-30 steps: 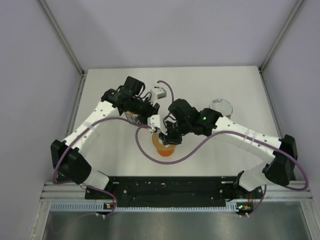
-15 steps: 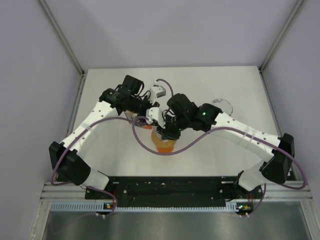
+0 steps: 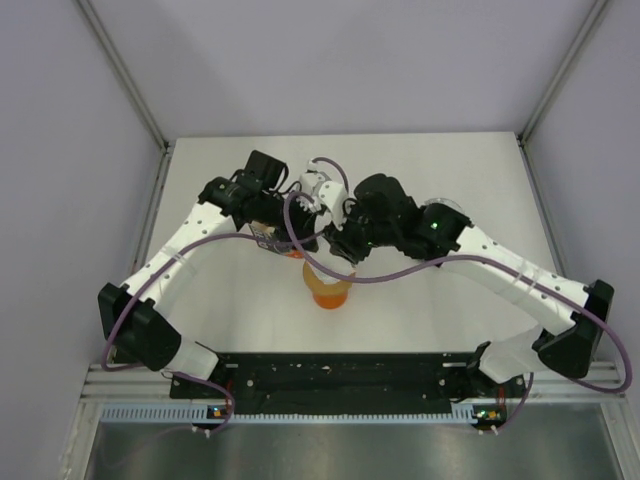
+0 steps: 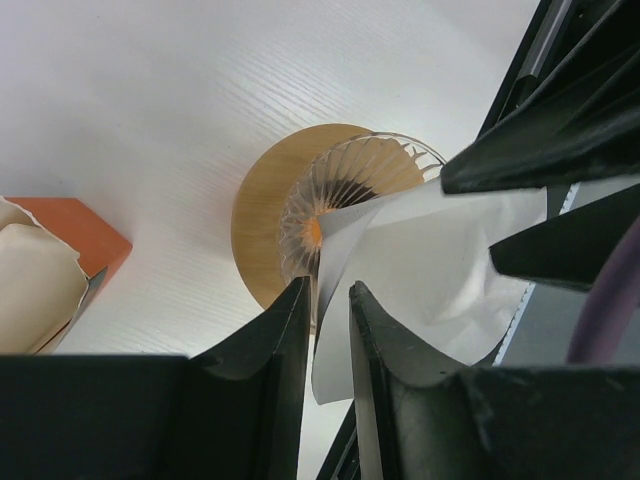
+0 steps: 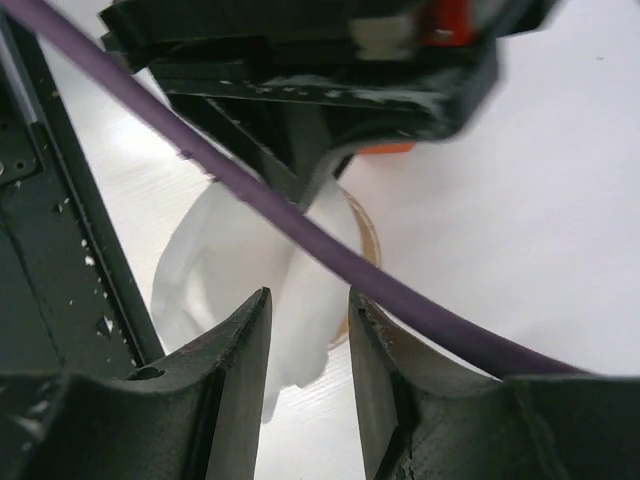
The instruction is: Place the coffee filter in the dripper
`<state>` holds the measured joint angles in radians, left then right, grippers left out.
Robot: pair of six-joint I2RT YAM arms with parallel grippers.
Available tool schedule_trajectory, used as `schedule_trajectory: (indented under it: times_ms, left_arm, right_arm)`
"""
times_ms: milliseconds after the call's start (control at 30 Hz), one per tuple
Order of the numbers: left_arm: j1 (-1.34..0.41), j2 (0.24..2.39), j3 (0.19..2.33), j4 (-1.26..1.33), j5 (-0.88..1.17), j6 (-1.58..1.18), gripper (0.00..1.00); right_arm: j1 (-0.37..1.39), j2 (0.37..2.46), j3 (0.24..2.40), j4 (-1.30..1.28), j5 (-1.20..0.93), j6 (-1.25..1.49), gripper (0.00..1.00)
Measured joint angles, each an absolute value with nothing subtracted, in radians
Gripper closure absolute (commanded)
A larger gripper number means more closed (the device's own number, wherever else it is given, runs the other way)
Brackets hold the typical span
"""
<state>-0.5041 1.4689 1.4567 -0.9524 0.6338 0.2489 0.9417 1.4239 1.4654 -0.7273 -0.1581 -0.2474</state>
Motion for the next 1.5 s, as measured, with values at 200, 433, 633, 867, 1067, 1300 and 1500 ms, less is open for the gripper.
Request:
schedule_trajectory:
  times_ms: [200, 433, 633, 867, 1067, 1300, 1500]
  left_arm:
    - [-0.505, 1.469, 1.443, -0.95, 0.633, 0.249, 0.75]
    - [-0.505, 1.469, 1.443, -0.95, 0.634, 0.249, 0.78]
    - [-0.51, 1.469, 1.426, -0.943, 0.63, 0.249, 0.79]
    - [-0.52, 1.469, 1.398, -0.933, 0.615, 0.249, 0.79]
    - [-0.521, 1.469, 1.398, -0.929, 0.604, 0.249, 0.78]
    - [-0.521, 1.469, 1.398, -0.926, 0.593, 0.25, 0.8]
    - [-0.522, 1.469, 1.396, -0.923, 0.591, 0.258, 0.8]
  right_arm:
    - [0.935, 1.285, 1.385, -0.647, 0.004, -0.127, 0.62]
    - [0.933, 1.256, 1.329, -0.607, 0.062, -0.043, 0.71]
    - [0.931, 1.302, 1.306, -0.603, 0.047, 0.003, 0.85]
    - [0.916, 1.312, 1.287, -0.587, 0.018, 0.023, 0.93]
    - [0.9, 1.314, 1.277, -0.573, -0.009, 0.028, 0.88]
    - [0.881, 1.306, 1.277, -0.569, -0.013, 0.03, 0.73]
    - [0.865, 1.263, 1.277, -0.569, -0.052, 0.026, 0.71]
